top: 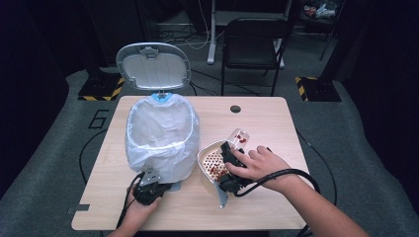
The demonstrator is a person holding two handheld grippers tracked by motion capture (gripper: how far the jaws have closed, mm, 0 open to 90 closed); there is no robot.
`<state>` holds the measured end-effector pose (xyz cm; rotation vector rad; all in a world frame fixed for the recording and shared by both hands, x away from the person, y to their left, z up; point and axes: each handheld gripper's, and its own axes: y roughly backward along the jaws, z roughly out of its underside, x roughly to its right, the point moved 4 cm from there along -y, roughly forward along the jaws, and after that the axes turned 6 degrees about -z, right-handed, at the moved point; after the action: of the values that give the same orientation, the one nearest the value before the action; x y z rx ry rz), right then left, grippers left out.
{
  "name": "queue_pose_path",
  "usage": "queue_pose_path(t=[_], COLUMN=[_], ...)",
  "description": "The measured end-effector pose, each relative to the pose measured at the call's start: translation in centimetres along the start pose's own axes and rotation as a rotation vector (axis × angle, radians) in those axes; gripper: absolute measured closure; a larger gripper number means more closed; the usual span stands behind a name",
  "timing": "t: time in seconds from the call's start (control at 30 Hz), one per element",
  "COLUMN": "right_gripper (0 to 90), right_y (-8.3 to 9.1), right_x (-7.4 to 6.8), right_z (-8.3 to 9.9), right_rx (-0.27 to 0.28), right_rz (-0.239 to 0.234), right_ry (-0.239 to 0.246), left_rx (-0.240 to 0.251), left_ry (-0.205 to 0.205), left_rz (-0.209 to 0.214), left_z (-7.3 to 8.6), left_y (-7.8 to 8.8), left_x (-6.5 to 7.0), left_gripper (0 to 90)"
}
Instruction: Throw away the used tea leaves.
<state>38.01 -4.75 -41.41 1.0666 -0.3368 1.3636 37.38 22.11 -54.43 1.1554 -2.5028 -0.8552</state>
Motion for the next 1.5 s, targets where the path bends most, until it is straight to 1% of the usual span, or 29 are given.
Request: queue_pose_path(t=[0.03,0.07,0.1,0.13,0.17,0.2,0.23,0.3,0.37,0.4,0.43,0.47,0.5,0.53,0.57,0.6,0.63,0.7,0.83,0.87,0.9,0.93,1.0,1.1,1.13,1.27,1.37,1.43,1.5], right_gripper=[42.4,42.3,42.3,42.3,42.3,42.4,42.4,42.4,42.4,42.4,42.5,42.5,42.5,42.5,42.6,42.5,42.6,42.5,42.5,42.5,42.5,42.5,42.5,42.4,42.5,42.4,42.3,42.3,42.4], right_y=[0.2,0.2,0.1,0.2,0.2,0.6,0.8,0.8,0.6,0.5,0.3,0.2,0.0,0.3,0.3,0.3,0.3,0.4,0.3,0.5,0.8,0.6,0.7,0.6,0.4,0.2,0.2,0.2,0.2], right_x=[0.1,0.4,0.7,0.8,1.5,1.7,1.8,2.0,1.8,1.9,2.0,2.2,2.4,1.8,1.8,1.8,1.8,1.9,2.0,1.7,1.1,1.3,1.2,1.3,1.4,1.6,1.6,1.7,1.9], right_z=[0.1,0.2,0.3,0.5,0.5,0.8,1.0,1.4,1.4,1.6,1.9,2.2,2.4,2.5,2.7,2.9,3.1,3.4,4.0,3.7,3.4,3.7,3.8,4.2,4.6,5.2,5.7,6.0,6.3], right_rx=[0.011,0.038,0.056,0.068,0.105,0.077,0.078,0.110,0.161,0.171,0.199,0.214,0.244,0.222,0.230,0.240,0.252,0.293,0.358,0.359,0.348,0.374,0.398,0.444,0.464,0.528,0.601,0.632,0.649], right_rz=[-0.014,-0.009,-0.003,-0.015,0.001,-0.005,-0.038,-0.072,-0.109,-0.112,-0.118,-0.118,-0.110,-0.121,-0.129,-0.135,-0.139,-0.150,-0.177,-0.210,-0.257,-0.260,-0.302,-0.338,-0.331,-0.355,-0.396,-0.404,-0.398], right_ry=[-0.040,-0.053,-0.060,-0.102,-0.084,-0.133,-0.172,-0.228,-0.329,-0.348,-0.377,-0.386,-0.404,-0.565,-0.605,-0.642,-0.676,-0.743,-0.845,-0.957,-1.096,-1.102,-1.202,-1.281,-1.275,-1.334,-1.420,-1.464,-1.487], left_rx=[0.004,0.003,-0.002,0.000,0.005,0.005,0.005,0.005,0.005,0.011,0.005,0.012,0.012,0.013,0.013,0.008,0.013,0.011,0.011,0.013,0.012,0.013,0.013,0.012,0.013,0.013,0.013,0.013,0.012], left_ry=[0.011,0.010,0.067,0.047,-0.010,-0.009,-0.009,-0.009,-0.009,-0.065,-0.009,-0.067,-0.067,-0.062,-0.067,-0.024,-0.067,-0.068,-0.067,-0.064,-0.065,-0.067,-0.066,-0.068,-0.068,-0.066,-0.064,-0.064,-0.066], left_rz=[0.001,0.001,0.002,0.004,-0.002,-0.002,-0.002,-0.002,-0.002,0.016,-0.002,0.016,0.016,0.017,0.018,0.000,0.018,0.016,0.017,0.017,0.017,0.018,0.018,0.018,0.019,0.018,0.017,0.018,0.017], left_z=[0.0,0.0,0.1,0.1,0.0,0.0,0.0,0.0,0.0,-0.2,0.0,-0.2,-0.2,-0.2,-0.2,-0.1,-0.2,-0.2,-0.2,-0.2,-0.2,-0.2,-0.2,-0.2,-0.2,-0.2,-0.2,-0.2,-0.2], left_y=[0.0,0.0,0.0,0.0,0.0,0.0,0.0,0.0,0.0,-0.1,0.0,-0.1,-0.1,-0.1,-0.1,-0.1,-0.1,-0.1,-0.1,-0.1,-0.1,-0.1,-0.1,-0.1,-0.1,-0.1,-0.1,-0.1,-0.1], left_x=[0.1,0.1,0.5,0.3,-0.1,-0.1,-0.1,-0.1,-0.1,-0.4,-0.1,-0.4,-0.4,-0.4,-0.4,-0.2,-0.4,-0.4,-0.4,-0.4,-0.4,-0.4,-0.4,-0.4,-0.4,-0.4,-0.4,-0.4,-0.4], left_gripper=[90.0,90.0,90.0,90.0,90.0,90.0,90.0,90.0,90.0,90.0,90.0,90.0,90.0,90.0,90.0,90.0,90.0,90.0,90.0,90.0,90.0,90.0,90.0,90.0,90.0,90.0,90.0,90.0,90.0])
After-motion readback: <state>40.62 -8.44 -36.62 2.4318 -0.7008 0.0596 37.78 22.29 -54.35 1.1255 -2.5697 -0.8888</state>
